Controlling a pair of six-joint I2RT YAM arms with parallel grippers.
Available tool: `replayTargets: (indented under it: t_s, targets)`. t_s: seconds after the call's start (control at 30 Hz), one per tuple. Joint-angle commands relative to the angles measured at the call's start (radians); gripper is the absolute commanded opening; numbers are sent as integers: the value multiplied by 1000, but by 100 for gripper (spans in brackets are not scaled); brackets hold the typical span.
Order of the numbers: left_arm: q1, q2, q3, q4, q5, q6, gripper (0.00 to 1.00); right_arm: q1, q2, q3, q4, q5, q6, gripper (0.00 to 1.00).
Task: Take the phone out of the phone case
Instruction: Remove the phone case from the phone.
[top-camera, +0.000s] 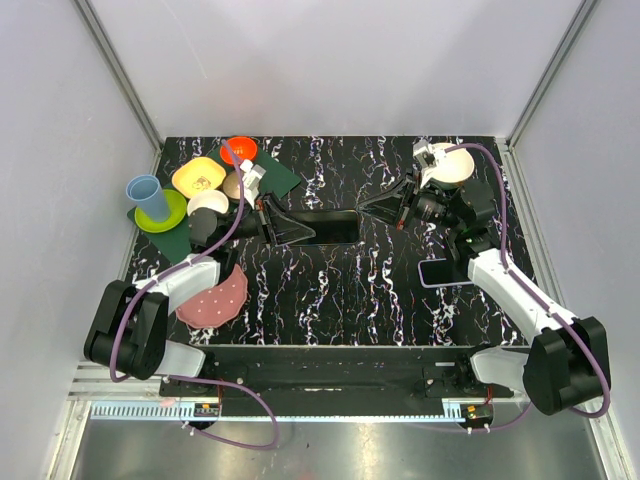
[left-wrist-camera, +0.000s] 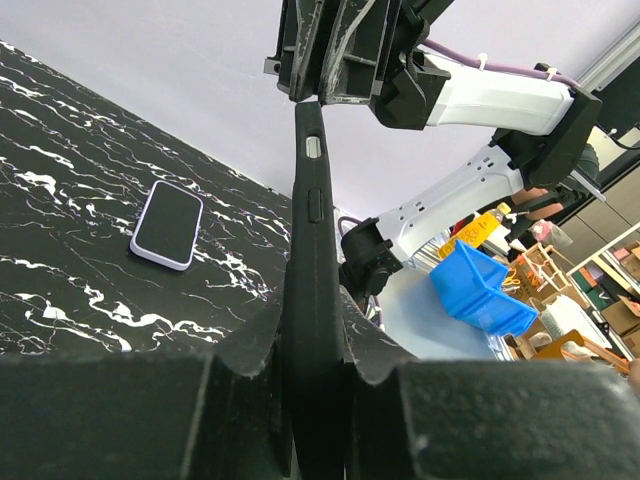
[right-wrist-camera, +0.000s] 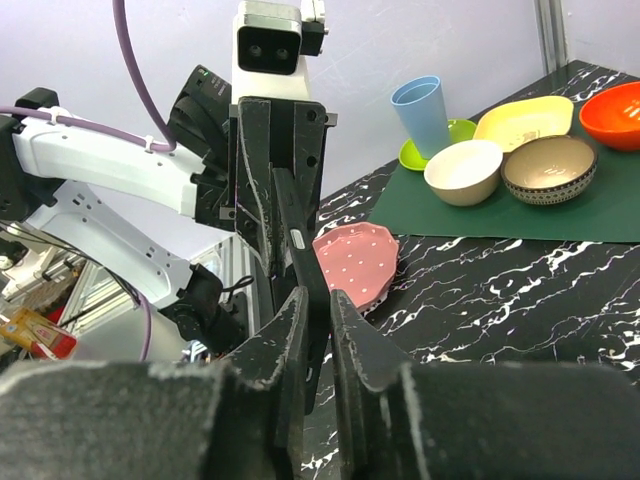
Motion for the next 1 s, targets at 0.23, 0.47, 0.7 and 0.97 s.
replayTargets:
  t_s: [0.23, 0.47, 0.7, 0.97]
  targets:
    - [-4, -48, 13, 338, -13, 9, 0, -9, -77, 13, -129, 229, -178, 35]
    - [-4, -62, 10, 329, -11, 19, 0, -14, -77, -22, 8, 41, -137, 52]
    - [-4, -65, 8, 304, -15, 31, 0, -14, -80, -49, 118, -95, -100, 55]
    - [-4, -64, 7, 297, -18, 36, 0, -13, -75, -46, 119, -67, -72, 52]
